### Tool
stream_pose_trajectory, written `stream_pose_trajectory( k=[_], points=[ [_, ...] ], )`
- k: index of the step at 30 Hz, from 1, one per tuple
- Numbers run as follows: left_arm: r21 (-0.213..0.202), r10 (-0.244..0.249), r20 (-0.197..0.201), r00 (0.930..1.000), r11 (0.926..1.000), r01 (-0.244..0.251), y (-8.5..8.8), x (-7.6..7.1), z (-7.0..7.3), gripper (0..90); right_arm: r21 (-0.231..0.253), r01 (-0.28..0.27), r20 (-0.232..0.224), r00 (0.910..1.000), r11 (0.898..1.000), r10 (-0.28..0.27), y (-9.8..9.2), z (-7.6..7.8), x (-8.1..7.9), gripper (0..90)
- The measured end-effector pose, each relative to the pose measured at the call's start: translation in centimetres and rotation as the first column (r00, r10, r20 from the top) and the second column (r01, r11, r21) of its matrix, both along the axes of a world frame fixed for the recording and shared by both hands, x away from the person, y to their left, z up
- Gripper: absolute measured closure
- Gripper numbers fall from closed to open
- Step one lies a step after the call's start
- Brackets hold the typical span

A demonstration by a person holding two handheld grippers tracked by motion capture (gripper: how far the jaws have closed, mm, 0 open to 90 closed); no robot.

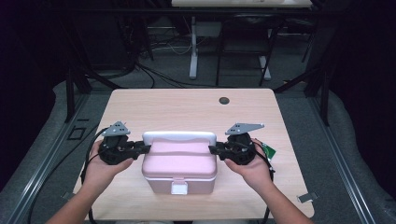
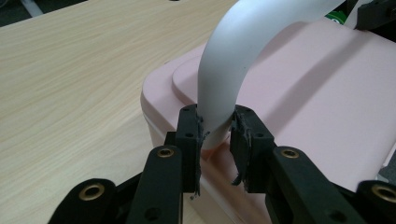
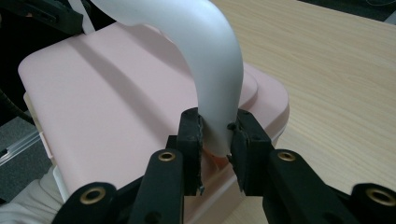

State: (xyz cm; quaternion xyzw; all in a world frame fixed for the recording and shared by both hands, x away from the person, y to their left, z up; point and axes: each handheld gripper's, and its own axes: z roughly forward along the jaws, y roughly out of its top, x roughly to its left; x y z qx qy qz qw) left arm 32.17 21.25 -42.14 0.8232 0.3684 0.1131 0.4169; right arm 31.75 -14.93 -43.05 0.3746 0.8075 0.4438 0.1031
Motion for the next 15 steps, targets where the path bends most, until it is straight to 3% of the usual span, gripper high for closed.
stream_pose_trajectory(
  k=[4, 8, 15],
  points=[
    [-0.013, 0.004, -0.016, 0.9999, 0.9999, -0.004, 0.10, 0.58, 0.66, 73.1, 0.019, 0.005, -0.004, 1.0000, 1.000, -0.005, -0.10, 0.55, 0.34, 74.6],
    [0.007, 0.003, -0.016, 0.9999, 1.0000, -0.003, -0.03, 0.74, 1.06, 72.8, 0.021, 0.012, 0.000, 0.9999, 1.000, -0.012, -0.03, 0.92, 0.43, 74.7],
    [0.000, -0.009, -0.023, 0.9997, 1.0000, 0.009, 0.06, 0.60, 1.00, 69.3, 0.029, 0.013, -0.007, 0.9999, 1.000, -0.012, -0.16, 0.99, 0.42, 74.8]
  ],
)
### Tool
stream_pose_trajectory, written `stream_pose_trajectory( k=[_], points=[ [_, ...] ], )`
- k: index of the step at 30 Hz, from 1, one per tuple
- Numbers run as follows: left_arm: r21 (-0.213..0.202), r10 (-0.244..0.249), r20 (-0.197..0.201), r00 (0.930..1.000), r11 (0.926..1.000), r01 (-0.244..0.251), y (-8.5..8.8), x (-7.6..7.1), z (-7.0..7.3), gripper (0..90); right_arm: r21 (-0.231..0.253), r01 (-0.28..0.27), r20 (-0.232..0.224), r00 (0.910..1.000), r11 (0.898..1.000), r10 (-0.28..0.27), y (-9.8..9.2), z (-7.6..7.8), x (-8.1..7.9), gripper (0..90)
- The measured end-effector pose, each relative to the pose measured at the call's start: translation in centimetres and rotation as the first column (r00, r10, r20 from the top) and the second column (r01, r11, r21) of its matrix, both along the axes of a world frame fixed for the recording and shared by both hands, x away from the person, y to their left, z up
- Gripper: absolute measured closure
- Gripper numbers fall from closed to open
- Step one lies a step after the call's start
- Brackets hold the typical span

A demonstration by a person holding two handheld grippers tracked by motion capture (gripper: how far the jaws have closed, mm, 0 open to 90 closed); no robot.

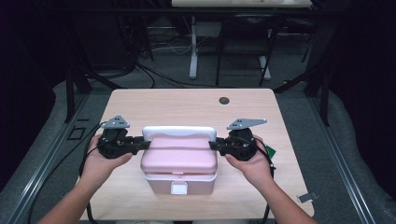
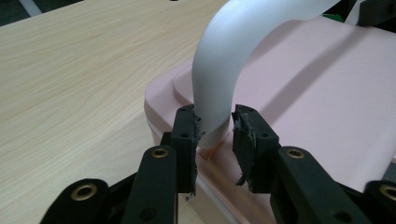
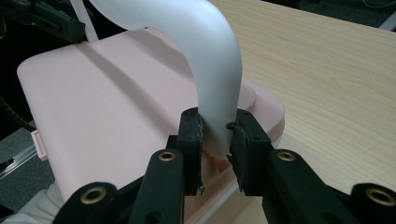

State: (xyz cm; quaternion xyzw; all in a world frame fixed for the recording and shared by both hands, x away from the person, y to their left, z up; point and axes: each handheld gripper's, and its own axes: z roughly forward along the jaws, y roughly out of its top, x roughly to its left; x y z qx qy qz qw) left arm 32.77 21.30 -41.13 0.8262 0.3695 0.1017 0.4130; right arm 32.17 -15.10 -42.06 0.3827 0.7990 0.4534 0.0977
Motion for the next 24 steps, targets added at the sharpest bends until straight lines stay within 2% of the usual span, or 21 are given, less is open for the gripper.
stream_pose_trajectory(
  k=[9, 17, 24],
  points=[
    [-0.013, -0.002, 0.019, 0.9998, 0.9999, 0.002, 1.7, -1.5, 0.2, 68.9, 0.005, -0.007, -0.015, 0.9999, 1.000, 0.007, -0.1, 0.0, 0.1, 74.8],
    [-0.018, -0.008, 0.014, 0.9999, 0.9998, 0.008, 3.0, -3.2, -0.9, 71.8, 0.004, 0.001, -0.021, 0.9998, 1.000, 0.000, 0.0, 0.3, 0.3, 74.9],
    [-0.026, -0.022, -0.007, 0.9997, 0.9994, 0.022, 3.3, -4.2, -2.0, 77.7, 0.010, 0.011, -0.032, 0.9994, 1.000, -0.011, 0.0, 0.8, 0.6, 74.8]
  ],
)
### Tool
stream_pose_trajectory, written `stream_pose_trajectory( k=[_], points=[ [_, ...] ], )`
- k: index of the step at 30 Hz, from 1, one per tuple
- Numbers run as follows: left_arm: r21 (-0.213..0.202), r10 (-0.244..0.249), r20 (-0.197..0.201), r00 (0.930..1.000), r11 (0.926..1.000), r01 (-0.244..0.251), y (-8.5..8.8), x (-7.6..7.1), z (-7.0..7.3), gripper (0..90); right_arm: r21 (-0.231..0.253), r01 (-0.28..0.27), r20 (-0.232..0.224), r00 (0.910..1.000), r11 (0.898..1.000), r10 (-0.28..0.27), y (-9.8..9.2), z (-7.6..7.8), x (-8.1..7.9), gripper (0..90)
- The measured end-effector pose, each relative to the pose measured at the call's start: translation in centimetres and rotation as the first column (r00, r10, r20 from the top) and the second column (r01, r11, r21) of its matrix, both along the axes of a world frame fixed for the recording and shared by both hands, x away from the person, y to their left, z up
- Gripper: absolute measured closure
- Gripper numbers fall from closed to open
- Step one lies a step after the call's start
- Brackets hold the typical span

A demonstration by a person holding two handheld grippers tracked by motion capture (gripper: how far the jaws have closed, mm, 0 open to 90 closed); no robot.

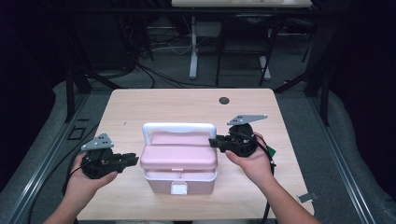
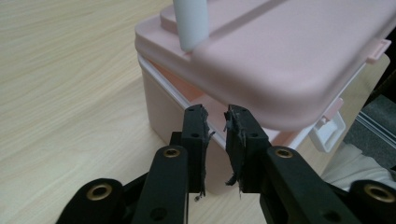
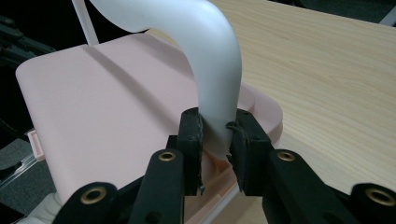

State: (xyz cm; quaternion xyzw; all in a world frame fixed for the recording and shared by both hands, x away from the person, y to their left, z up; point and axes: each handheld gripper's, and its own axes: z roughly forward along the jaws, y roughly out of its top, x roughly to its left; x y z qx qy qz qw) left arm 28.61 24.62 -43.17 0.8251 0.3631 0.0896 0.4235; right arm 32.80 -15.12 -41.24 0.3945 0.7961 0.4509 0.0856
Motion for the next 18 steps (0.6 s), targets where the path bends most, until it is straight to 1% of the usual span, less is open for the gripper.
stream_pose_trajectory(
  k=[2, 4, 6, 7, 8, 14, 18],
  points=[
    [-0.002, -0.005, -0.001, 1.0000, 1.0000, 0.005, 0.0, -0.2, -0.1, 79.7, 0.000, 0.006, -0.003, 1.0000, 1.000, -0.006, 0.0, 0.1, 0.1, 74.8],
    [-0.004, -0.013, -0.004, 0.9999, 0.9999, 0.013, -0.2, -0.3, -0.3, 81.8, 0.015, -0.006, -0.012, 0.9999, 1.000, 0.006, -0.1, 0.1, 0.2, 74.8],
    [-0.009, -0.023, -0.011, 0.9997, 0.9997, 0.023, -0.4, -0.4, -0.5, 83.6, 0.000, 0.011, -0.008, 0.9999, 1.000, -0.011, 0.0, 0.2, 0.2, 74.8],
    [-0.007, -0.026, -0.011, 0.9996, 0.9996, 0.026, -0.5, -0.4, -0.6, 84.3, 0.009, 0.007, -0.009, 0.9999, 1.000, -0.007, 0.0, 0.2, 0.2, 74.8],
    [-0.003, -0.032, -0.012, 0.9994, 0.9995, 0.032, -0.6, -0.4, -0.7, 85.3, 0.007, 0.004, -0.013, 0.9999, 1.000, -0.004, 0.0, 0.2, 0.3, 74.8],
    [0.004, -0.064, -0.029, 0.9975, 0.9979, 0.065, -1.9, -0.3, -1.3, 89.2, 0.010, 0.001, -0.016, 0.9999, 1.000, -0.001, 0.0, 0.3, 0.3, 74.8],
    [0.000, -0.088, -0.033, 0.9955, 0.9961, 0.088, -2.8, -0.2, -1.6, 89.6, 0.012, 0.000, -0.016, 0.9999, 1.000, 0.000, -0.1, 0.3, 0.4, 74.8]
  ],
)
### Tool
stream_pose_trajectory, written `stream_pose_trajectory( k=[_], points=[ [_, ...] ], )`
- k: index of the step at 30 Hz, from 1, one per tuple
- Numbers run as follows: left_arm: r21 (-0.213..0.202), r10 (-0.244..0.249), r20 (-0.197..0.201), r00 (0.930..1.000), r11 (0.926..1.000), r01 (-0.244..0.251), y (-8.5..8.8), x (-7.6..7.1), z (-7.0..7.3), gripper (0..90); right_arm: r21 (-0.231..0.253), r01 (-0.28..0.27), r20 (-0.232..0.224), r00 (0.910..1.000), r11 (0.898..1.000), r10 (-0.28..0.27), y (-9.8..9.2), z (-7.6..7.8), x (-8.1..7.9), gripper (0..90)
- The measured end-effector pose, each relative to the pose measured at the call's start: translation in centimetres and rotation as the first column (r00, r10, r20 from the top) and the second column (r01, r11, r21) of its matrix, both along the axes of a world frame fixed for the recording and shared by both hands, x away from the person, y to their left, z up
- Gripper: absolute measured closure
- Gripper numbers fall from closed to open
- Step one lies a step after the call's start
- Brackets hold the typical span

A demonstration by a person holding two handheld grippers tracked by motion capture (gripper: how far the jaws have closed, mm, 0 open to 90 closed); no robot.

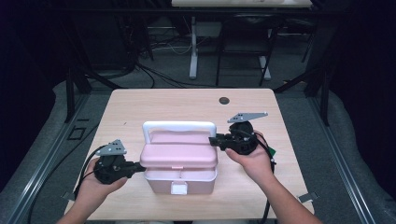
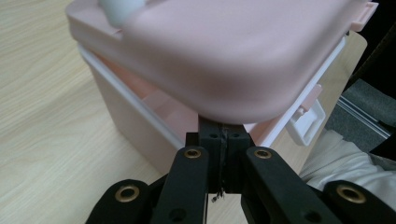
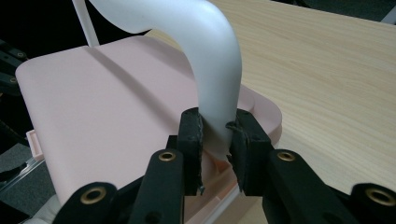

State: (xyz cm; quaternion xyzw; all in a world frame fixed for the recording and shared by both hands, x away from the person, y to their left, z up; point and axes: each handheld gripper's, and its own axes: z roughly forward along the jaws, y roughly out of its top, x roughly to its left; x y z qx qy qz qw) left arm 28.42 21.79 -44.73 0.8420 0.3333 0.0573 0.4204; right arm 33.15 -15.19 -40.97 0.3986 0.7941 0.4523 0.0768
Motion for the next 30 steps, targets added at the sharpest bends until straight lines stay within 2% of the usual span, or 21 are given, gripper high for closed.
stream_pose_trajectory(
  k=[13, 25, 30],
  points=[
    [-0.018, -0.007, -0.005, 1.0000, 0.9998, 0.007, -0.8, 0.4, -0.2, 89.6, 0.005, -0.003, 0.001, 1.0000, 1.000, 0.003, -0.1, -0.1, 0.1, 74.7],
    [-0.012, -0.007, 0.008, 0.9999, 0.9999, 0.007, -0.9, 0.5, 0.8, 89.7, 0.018, 0.008, -0.001, 1.0000, 1.000, -0.008, -0.3, 0.1, 0.0, 72.7],
    [-0.007, -0.009, 0.006, 0.9999, 0.9999, 0.009, -1.0, 0.6, 1.0, 89.7, 0.019, 0.026, 0.016, 0.9995, 0.999, -0.026, -0.8, 0.6, -0.2, 72.2]
  ],
)
